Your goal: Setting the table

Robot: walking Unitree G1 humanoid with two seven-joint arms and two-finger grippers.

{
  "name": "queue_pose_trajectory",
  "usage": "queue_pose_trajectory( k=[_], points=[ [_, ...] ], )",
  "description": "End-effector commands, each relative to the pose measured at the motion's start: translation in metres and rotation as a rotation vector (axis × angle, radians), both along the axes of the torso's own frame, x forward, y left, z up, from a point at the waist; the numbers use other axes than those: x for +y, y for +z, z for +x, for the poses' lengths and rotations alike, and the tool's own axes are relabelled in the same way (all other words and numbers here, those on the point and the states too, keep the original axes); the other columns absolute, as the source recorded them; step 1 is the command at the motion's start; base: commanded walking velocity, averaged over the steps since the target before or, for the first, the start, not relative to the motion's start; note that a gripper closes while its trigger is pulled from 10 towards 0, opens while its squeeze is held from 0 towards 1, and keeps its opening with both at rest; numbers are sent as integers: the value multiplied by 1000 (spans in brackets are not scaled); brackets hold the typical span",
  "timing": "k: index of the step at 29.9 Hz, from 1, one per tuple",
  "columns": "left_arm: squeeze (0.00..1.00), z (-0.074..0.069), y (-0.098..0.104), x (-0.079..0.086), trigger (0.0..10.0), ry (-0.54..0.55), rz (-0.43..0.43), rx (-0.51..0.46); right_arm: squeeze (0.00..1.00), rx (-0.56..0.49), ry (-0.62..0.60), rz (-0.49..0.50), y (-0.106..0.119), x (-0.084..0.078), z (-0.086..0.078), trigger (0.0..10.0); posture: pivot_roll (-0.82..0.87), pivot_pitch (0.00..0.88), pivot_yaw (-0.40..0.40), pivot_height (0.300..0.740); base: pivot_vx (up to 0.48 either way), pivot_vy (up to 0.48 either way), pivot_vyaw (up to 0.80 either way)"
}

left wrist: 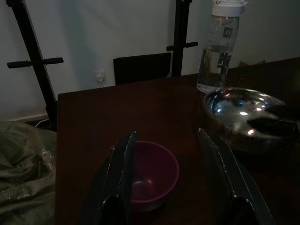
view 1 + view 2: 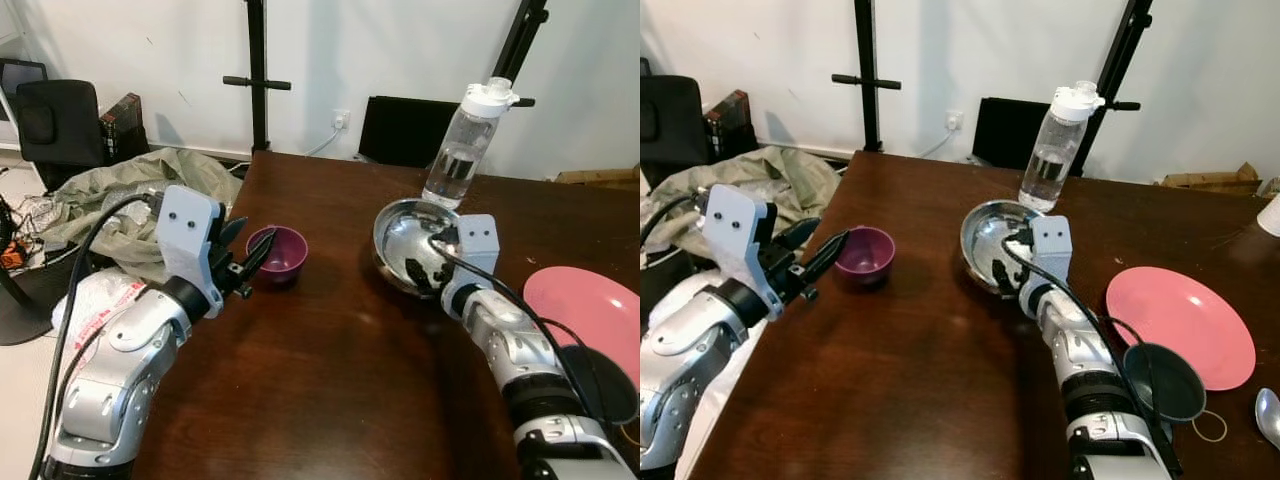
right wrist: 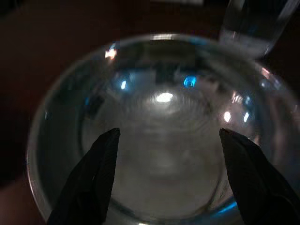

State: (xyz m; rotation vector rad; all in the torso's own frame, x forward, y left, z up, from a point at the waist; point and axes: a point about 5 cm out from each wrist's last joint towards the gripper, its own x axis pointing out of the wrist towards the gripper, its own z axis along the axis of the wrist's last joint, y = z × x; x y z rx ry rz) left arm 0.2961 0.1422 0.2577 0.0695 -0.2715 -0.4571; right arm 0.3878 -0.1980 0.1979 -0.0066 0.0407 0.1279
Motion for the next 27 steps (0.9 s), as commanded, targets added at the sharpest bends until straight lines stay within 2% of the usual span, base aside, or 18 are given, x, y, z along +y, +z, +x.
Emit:
queue_pose_trajectory(
  k=[1, 4, 10, 12, 13, 14, 15, 21, 26, 27],
  points=[
    [0, -2, 0, -2, 10000, -8, 4, 4, 0, -9, -9, -16, -1, -5, -3, 10000, 139, 152, 27, 740, 0, 0, 0],
    [0, -2, -1, -3, 10000, -13, 1, 6, 0, -90, -7, -48, 17, -9, -6, 10000, 128, 147, 28, 740, 0, 0, 0],
    [0, -2, -1, -5, 10000, -16, -2, 8, 0, -114, -45, -65, 22, -20, -10, 10000, 121, 149, 30, 740, 0, 0, 0],
    [0, -2, 0, -5, 10000, -17, -4, 8, 0, -82, -97, -79, 15, -30, -10, 10000, 121, 151, 28, 740, 0, 0, 0],
    [0, -2, 0, -5, 10000, -17, -4, 8, 0, -82, -97, -79, 15, -30, -10, 10000, 121, 151, 28, 740, 0, 0, 0],
    [0, -1, 0, -5, 10000, -16, -7, 8, 0, -18, -160, -90, 2, -42, -10, 10000, 120, 152, 28, 740, 0, 0, 0],
    [0, -1, 0, -5, 10000, -16, -7, 8, 0, 2, -175, -94, -3, -45, -10, 10000, 120, 152, 28, 740, 0, 0, 0],
    [0, -1, 0, -5, 10000, -12, -8, 7, 0, 99, -157, -6, -20, -40, -7, 10000, 123, 152, 26, 740, 0, 0, 0],
    [0, -1, 1, -3, 10000, -6, -10, 6, 0, 125, -166, 26, -24, -38, -6, 10000, 128, 152, 24, 740, 0, 0, 0],
    [0, -2, 0, -3, 10000, -4, -10, 6, 0, 146, -155, 60, -26, -36, -5, 10000, 130, 153, 22, 740, 0, 0, 0]
  ],
)
